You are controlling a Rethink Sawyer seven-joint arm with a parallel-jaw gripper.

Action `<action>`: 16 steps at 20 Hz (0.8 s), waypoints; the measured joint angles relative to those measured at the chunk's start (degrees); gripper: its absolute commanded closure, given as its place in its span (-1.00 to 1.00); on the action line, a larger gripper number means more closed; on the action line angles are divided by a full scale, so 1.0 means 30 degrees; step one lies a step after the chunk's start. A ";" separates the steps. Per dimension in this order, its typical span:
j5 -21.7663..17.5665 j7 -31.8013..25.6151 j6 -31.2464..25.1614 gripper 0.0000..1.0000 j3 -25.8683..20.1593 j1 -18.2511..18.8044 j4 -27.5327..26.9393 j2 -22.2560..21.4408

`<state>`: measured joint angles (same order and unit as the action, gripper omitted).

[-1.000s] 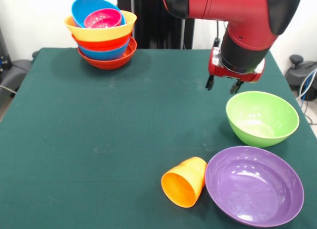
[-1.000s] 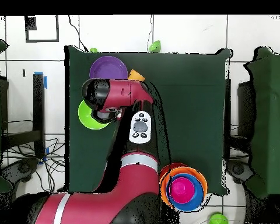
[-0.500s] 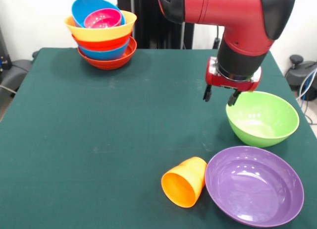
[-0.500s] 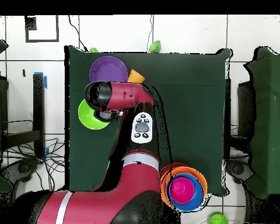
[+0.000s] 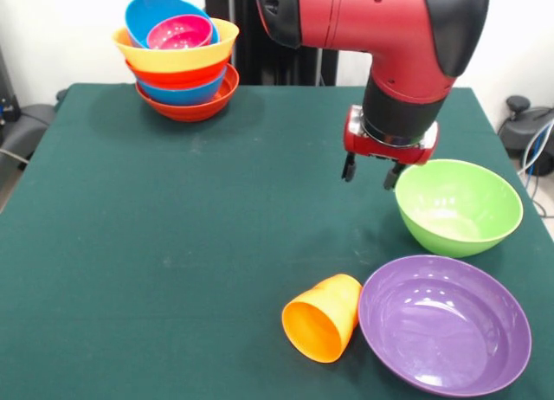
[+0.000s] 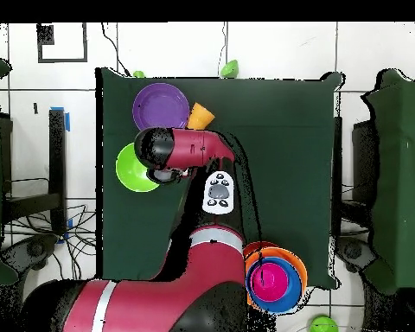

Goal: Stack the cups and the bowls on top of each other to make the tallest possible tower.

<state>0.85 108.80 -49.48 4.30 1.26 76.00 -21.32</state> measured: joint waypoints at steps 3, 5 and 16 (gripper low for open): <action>0.0000 0.0000 0.0004 -1.00 0.0000 0.0059 0.0000 0.0002; 0.0000 0.0000 0.0000 -1.00 0.0000 0.0101 0.0000 0.0000; 0.0087 0.0000 -0.0178 -1.00 -0.0005 0.0135 -0.0088 0.0001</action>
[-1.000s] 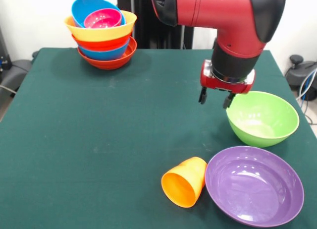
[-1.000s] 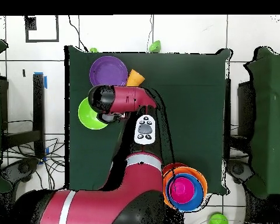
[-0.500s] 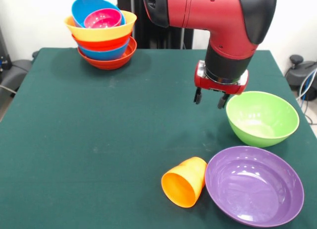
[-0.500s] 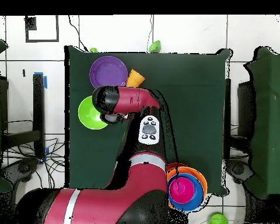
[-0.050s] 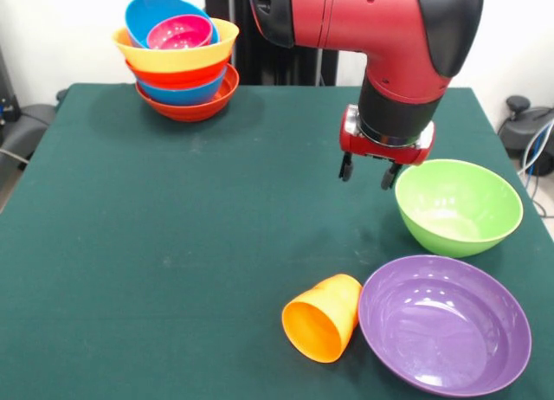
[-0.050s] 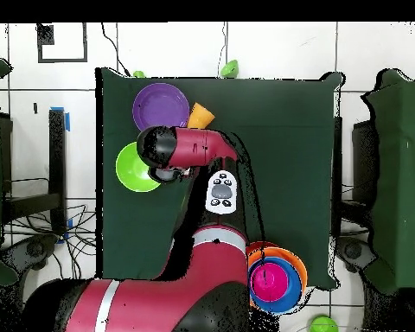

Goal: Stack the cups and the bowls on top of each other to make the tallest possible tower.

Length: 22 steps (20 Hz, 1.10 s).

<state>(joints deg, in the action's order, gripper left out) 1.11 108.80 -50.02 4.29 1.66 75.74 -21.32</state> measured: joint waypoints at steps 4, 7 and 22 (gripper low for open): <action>0.0000 0.0000 -0.0044 -1.00 0.0000 0.0001 -0.0061 0.0009; 0.0040 0.0000 -0.0174 -1.00 0.0000 -0.0001 -0.0191 0.0022; 0.0123 0.0000 -0.0246 -1.00 0.0003 -0.0179 -0.1006 0.0152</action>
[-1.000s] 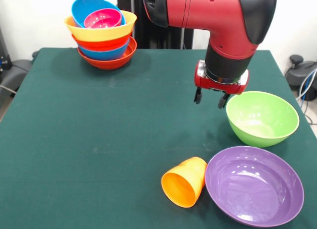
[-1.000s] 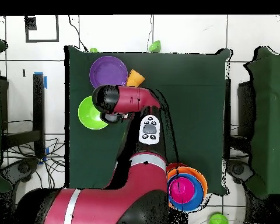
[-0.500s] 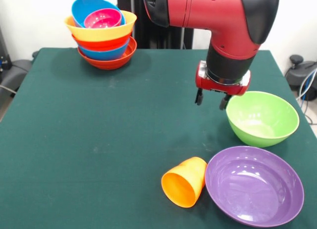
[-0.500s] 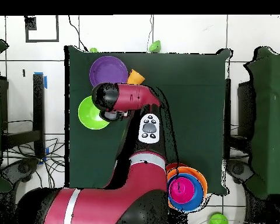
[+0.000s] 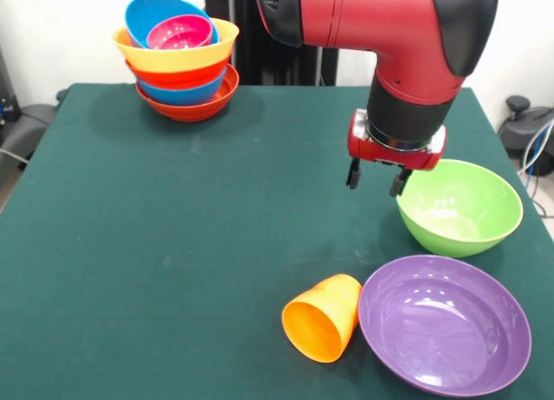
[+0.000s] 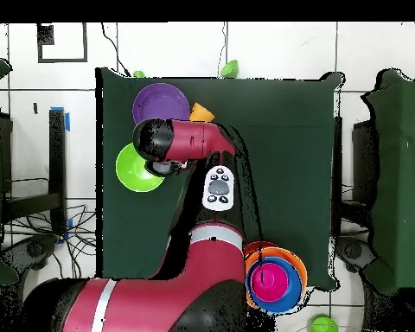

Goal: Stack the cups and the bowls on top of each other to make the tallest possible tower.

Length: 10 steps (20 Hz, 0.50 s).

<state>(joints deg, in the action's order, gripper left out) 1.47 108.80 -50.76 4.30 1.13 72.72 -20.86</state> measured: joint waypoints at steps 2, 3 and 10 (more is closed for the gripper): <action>0.0016 0.0000 -0.0004 -1.00 0.0005 -0.0065 -0.0113 0.0090; 0.0036 0.0000 0.0000 -1.00 0.0003 -0.0087 -0.0144 0.0124; 0.0281 0.0004 -0.0111 -1.00 0.0003 -0.0466 -0.0315 0.0434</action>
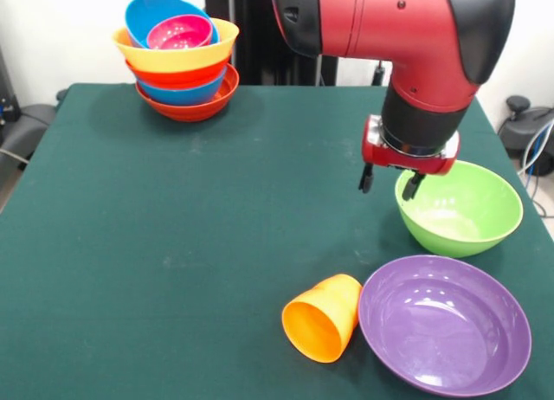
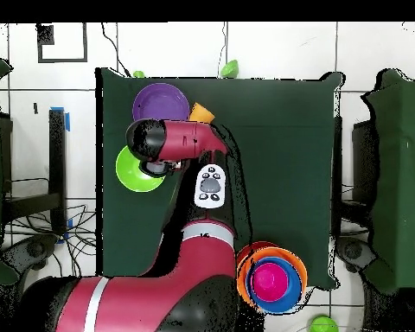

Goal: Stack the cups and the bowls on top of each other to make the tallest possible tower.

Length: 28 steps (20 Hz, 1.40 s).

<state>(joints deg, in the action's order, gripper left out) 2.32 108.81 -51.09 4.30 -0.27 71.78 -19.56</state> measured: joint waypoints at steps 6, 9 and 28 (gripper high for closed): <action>0.0482 0.0000 -0.0036 -1.00 0.0006 -0.0316 -0.0381 0.0537; 0.0585 0.0000 -0.0036 -1.00 0.0019 -0.0460 -0.0420 0.0702; 0.0336 0.0000 0.2385 1.00 0.0860 -0.0553 0.1224 0.1734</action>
<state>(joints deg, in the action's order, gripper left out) 3.32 108.81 -43.93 6.88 -1.93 75.45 -14.36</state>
